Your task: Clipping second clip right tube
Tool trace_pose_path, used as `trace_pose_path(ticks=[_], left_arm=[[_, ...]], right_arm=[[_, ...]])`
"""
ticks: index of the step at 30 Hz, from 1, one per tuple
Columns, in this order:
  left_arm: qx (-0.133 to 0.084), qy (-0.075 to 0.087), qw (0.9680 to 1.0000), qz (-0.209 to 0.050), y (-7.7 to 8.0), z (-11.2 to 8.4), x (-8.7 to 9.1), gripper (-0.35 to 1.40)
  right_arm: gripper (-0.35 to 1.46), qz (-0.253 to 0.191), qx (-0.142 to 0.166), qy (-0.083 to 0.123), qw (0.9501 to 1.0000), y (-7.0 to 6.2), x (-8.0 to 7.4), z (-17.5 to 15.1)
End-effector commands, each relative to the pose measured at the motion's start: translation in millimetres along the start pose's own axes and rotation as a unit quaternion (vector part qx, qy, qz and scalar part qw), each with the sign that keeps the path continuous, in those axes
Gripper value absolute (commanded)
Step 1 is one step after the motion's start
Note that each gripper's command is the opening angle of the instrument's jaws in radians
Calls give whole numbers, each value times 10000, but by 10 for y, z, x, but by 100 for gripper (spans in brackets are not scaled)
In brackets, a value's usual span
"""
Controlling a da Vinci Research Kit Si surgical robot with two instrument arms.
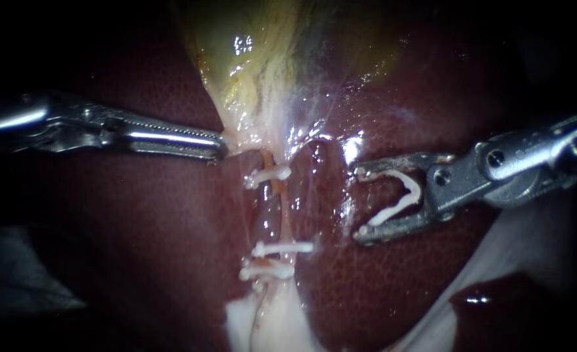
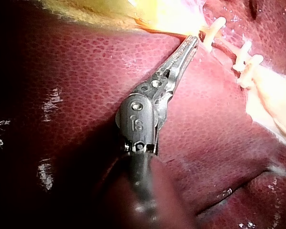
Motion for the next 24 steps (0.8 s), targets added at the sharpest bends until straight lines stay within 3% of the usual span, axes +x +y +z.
trace_pose_path(ticks=[1, 4, 12, 17, 24], left_arm=[[-14, -3, 10000, -5, 1, -5, 3, -35], [-78, -25, 10000, -39, 4, -23, 15, -35], [-69, 195, 9997, -95, 17, -76, 50, -35], [-47, 227, 9997, -77, 23, -78, 54, -35], [-40, 228, 9997, -76, 25, -77, 53, -35]], right_arm=[[50, -1, 1, 0, 10000, 0, 0, 0], [50, -1, 1, 0, 10000, 0, 0, 0], [50, 2, -3, -1, 10000, 0, 1, 1], [50, -20, -25, -8, 10000, 1, 4, 10], [49, 654, 29, 46, 9978, 9, -5, 43]])
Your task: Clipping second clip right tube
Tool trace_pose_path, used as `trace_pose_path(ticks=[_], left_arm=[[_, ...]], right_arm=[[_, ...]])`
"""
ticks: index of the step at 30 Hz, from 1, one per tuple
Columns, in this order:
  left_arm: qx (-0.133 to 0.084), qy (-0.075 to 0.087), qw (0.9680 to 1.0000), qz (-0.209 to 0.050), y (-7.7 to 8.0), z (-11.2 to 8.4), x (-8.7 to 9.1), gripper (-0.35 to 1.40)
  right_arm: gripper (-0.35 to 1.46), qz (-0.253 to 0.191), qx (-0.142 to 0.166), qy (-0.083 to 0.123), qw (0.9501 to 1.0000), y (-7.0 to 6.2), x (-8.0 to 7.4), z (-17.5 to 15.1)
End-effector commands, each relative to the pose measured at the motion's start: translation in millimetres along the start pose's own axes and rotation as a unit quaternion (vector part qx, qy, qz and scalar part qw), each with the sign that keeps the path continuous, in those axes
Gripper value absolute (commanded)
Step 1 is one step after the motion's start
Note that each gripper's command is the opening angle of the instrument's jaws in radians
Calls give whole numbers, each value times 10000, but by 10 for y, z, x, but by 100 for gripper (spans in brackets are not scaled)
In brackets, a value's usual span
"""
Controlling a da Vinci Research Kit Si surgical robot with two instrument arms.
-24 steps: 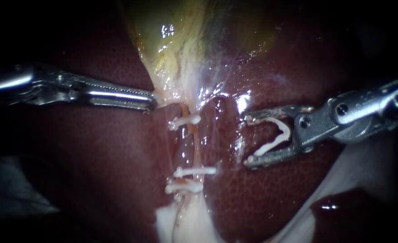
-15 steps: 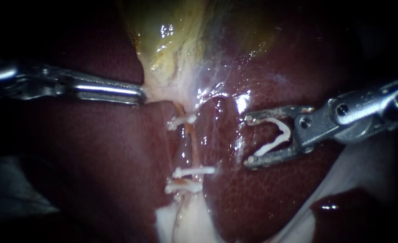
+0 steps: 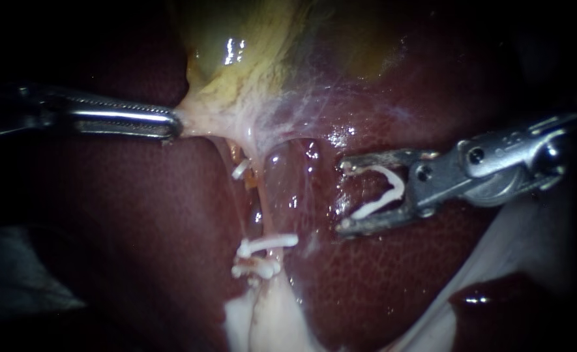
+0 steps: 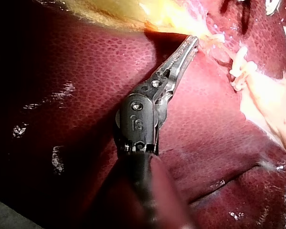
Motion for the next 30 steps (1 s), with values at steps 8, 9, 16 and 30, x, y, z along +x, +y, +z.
trace_pose_path(ticks=[8, 9, 16, 30], left_arm=[[9, 0, 10000, 4, 1, 1, -2, -35], [9, 0, 10000, 4, 1, 1, -2, -35], [15, 1, 10000, 6, 1, 3, -2, -35], [18, 1, 10000, 7, 1, 3, -3, -35]], right_arm=[[48, 648, 470, 178, 9966, 7, -25, 54], [48, 752, 533, 199, 9955, 7, -28, 60], [48, 1272, 760, 402, 9881, 19, -40, 93], [50, 1956, 1430, 1108, 9638, 29, -59, 150]])
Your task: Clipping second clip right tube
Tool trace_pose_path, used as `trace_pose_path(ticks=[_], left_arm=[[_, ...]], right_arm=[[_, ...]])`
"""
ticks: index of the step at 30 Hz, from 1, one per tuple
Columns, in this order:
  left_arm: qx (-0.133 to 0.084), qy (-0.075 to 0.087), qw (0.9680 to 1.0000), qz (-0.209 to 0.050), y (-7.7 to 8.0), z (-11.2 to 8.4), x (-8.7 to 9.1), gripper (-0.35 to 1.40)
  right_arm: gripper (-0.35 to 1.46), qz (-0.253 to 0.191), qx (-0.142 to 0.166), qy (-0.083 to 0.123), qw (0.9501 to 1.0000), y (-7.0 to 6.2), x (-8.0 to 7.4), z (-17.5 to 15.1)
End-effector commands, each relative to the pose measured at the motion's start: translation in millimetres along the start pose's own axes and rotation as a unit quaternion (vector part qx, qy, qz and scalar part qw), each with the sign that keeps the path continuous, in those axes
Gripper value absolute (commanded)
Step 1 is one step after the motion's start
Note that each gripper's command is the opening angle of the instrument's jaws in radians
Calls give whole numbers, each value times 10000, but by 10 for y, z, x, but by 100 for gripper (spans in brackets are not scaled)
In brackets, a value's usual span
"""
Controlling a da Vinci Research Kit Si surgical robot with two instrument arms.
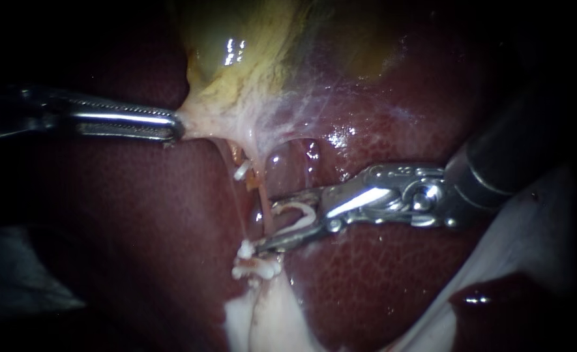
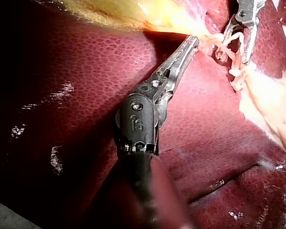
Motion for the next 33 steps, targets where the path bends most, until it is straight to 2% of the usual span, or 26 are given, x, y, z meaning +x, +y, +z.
trace_pose_path(ticks=[1, 7, 11, 15, 19, 23, 33], left_arm=[[0, 0, 10000, 0, 0, 0, 0, -35], [1, 0, 10000, -1, 0, 0, 0, -35], [2, 0, 10000, -1, 0, 0, 0, -35], [2, 0, 10000, 0, 0, 0, 0, -35], [1, 0, 10000, 0, 0, 0, 0, -35], [1, 0, 10000, 0, 0, 0, 0, -35], [2, 1, 10000, 0, 0, 1, 0, -35]], right_arm=[[50, 16, 68, 50, 10000, 1, -1, 3], [50, 211, 600, 388, 9972, -2, -4, 11], [49, 303, 936, 560, 9936, -15, 1, 12], [47, 324, 1171, 572, 9909, -29, 9, 12], [44, 314, 1257, 551, 9900, -39, 15, 12], [37, 323, 1264, 556, 9899, -42, 18, 11], [-15, 388, 1291, 545, 9894, -44, 19, 2]])
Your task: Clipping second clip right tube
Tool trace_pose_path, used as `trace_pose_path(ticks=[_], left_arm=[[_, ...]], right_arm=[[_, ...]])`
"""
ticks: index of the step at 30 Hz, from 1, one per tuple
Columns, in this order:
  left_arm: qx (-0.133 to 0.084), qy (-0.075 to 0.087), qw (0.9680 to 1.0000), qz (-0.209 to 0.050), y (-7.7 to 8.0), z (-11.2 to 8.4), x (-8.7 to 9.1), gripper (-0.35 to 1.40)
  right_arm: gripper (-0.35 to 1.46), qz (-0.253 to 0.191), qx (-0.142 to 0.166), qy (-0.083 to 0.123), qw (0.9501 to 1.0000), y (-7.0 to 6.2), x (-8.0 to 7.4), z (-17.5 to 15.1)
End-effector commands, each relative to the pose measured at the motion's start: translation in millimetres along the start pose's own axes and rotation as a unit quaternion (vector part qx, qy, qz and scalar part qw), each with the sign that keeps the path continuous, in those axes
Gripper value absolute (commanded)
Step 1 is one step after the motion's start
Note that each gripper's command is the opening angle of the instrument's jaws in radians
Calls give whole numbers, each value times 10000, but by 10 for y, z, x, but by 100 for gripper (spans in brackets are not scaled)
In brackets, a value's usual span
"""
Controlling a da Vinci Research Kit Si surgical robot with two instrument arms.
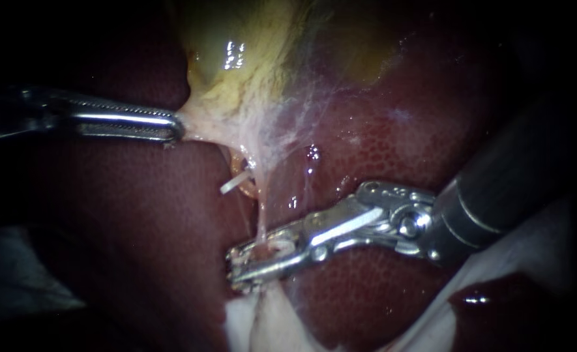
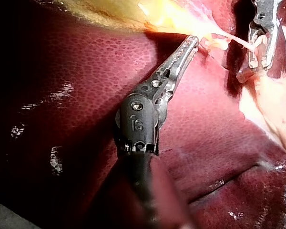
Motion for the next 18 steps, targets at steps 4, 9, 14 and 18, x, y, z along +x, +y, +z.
trace_pose_path(ticks=[4, 9, 14, 18], left_arm=[[2, 0, 10000, -2, 0, 0, 0, -35], [3, 0, 10000, -2, 0, 1, 0, -35], [2, 0, 10000, -1, -1, 1, 0, -35], [2, 0, 10000, -1, -1, 1, 0, -35]], right_arm=[[-35, 156, 5, -3, 9999, -2, -1, -1], [-35, 154, -14, 10, 9999, -3, -2, -3], [-35, 148, -15, 5, 9999, -2, -4, -2], [-35, 147, -19, 5, 9999, -1, -4, -2]])
